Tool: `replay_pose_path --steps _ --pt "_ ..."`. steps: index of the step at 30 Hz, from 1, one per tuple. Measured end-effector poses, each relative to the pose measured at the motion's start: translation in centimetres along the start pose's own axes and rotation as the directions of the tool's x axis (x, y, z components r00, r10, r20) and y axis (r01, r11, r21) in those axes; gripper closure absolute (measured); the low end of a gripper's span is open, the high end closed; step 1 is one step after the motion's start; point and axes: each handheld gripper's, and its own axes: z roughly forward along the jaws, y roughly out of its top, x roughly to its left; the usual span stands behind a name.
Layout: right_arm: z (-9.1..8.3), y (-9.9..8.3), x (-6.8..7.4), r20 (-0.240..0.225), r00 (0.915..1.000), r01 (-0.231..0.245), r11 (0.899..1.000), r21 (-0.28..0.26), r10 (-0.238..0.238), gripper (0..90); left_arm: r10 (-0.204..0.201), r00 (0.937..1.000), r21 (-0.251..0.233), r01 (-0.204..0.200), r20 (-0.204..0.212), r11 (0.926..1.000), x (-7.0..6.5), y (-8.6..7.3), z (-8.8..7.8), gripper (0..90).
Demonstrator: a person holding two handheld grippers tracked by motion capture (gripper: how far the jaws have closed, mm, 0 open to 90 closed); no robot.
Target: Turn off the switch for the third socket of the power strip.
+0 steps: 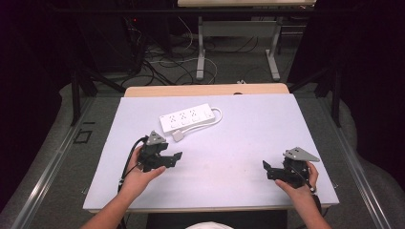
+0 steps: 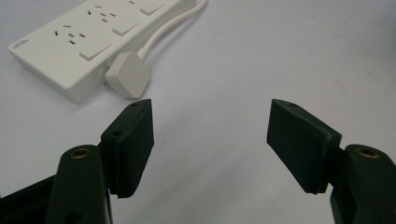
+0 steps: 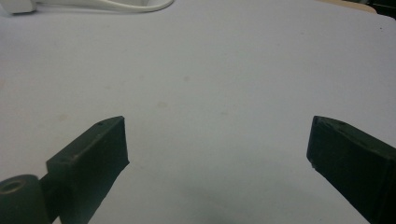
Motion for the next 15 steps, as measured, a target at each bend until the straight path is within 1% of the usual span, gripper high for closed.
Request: replay_pose_path --steps 1,2,3,5,7,8,11,13,14,15 --pt "0.0 0.0 0.0 -0.001 1.0 -0.003 1.0 0.0 0.003 4.9 -0.018 0.9998 0.001 0.018 0.005 0.9998 0.3 0.4 -0.1 32.3" --pt "0.0 0.0 0.0 -0.006 1.0 -0.006 1.0 0.002 0.006 5.0 -0.018 0.9998 0.001 0.018 0.005 0.9998 0.3 0.4 -0.1 32.6" --pt "0.0 0.0 0.0 -0.005 1.0 -0.005 1.0 0.002 0.005 5.1 -0.037 0.9992 -0.006 0.037 0.012 0.9993 0.5 0.8 -0.2 32.9" --pt "0.0 0.0 -0.1 -0.008 1.0 -0.002 1.0 0.0 0.002 5.2 -0.043 0.9989 -0.003 0.043 0.019 0.9991 0.7 1.0 -0.2 33.4" --pt "0.0 0.0 -0.1 -0.005 1.0 0.001 1.0 0.001 -0.001 5.3 -0.058 0.9983 -0.019 0.058 0.009 0.9981 0.8 1.3 -0.2 34.1" --pt "0.0 0.0 -0.1 -0.006 1.0 -0.004 1.0 0.001 0.004 5.7 -0.066 0.9977 -0.012 0.066 0.017 0.9977 1.0 1.7 -0.4 34.5" --pt "0.0 0.0 -0.1 -0.001 1.0 -0.007 1.0 0.006 0.007 5.8 -0.076 0.997 -0.017 0.076 0.014 0.9969 1.2 2.1 -0.5 34.6" --pt "0.0 -0.1 -0.1 -0.001 1.0 -0.008 1.0 0.007 0.008 5.9 -0.084 0.9962 -0.006 0.084 0.022 0.9964 1.5 2.5 -0.8 34.7" --pt "-0.1 0.0 -0.1 -0.002 1.0 -0.006 1.0 0.028 0.006 5.9 -0.092 0.9957 -0.024 0.093 0.01 0.9954 1.6 2.7 -0.7 34.7" --pt "0.0 -0.1 -0.1 -0.001 1.0 -0.01 1.0 0.006 0.01 5.9 -0.107 0.9942 -0.023 0.107 0.014 0.9939 1.8 3.0 -0.8 34.7"
